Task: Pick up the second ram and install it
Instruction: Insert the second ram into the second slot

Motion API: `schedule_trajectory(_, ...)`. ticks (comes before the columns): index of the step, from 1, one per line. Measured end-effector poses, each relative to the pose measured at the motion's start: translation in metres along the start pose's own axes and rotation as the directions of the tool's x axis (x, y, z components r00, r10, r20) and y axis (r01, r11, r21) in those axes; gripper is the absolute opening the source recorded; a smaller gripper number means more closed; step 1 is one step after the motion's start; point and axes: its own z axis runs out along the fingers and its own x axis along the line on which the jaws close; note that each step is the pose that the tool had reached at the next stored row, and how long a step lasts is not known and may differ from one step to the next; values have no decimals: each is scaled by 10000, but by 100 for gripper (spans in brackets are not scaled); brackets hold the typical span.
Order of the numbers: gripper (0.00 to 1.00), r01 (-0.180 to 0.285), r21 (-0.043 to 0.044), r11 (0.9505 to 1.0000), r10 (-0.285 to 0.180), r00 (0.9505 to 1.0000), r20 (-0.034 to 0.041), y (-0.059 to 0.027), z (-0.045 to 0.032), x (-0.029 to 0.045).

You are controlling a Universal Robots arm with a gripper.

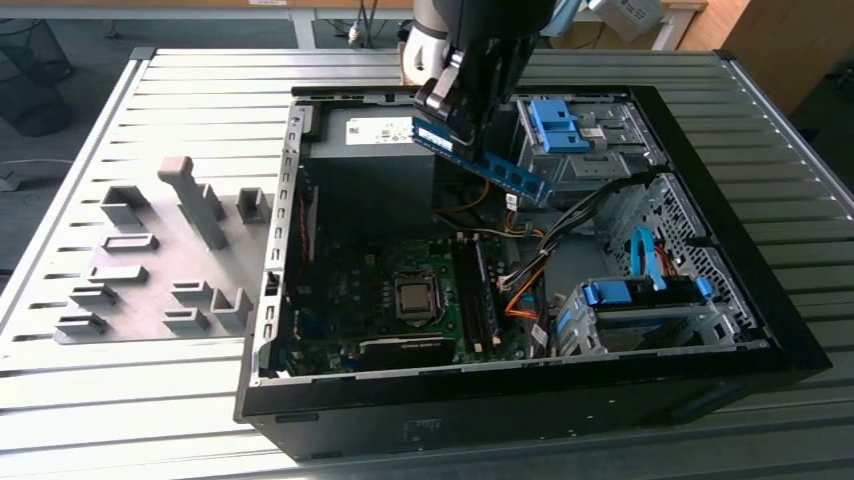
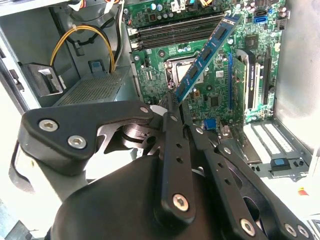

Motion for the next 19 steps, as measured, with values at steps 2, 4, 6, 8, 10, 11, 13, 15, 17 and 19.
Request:
schedule_trajectory(2, 14, -113, 4, 9999, 113, 9999, 0, 0, 0, 0)
schedule_trajectory(4, 14, -375, 11, 9993, 375, 9993, 2, 0, 1, 0)
schedule_trajectory(6, 14, -705, 19, 9975, 705, 9975, 6, 0, 1, 0)
schedule_trajectory(8, 14, -1037, 30, 9946, 1037, 9946, 8, 0, 2, 0)
schedule_trajectory(10, 14, -1350, 40, 9908, 1350, 9909, 10, 0, 4, 0)
schedule_trajectory(11, 14, -1510, 45, 9885, 1510, 9885, 11, 0, 4, 0)
schedule_trajectory(13, 14, -1829, 55, 9831, 1829, 9831, 13, 0, 5, 0)
schedule_trajectory(15, 14, -2104, 63, 9776, 2104, 9776, 16, 0, 6, 0)
schedule_trajectory(17, 14, -2391, 72, 9710, 2391, 9710, 19, 0, 6, 0)
schedule_trajectory(19, 14, -2657, 79, 9640, 2657, 9641, 22, 0, 7, 0)
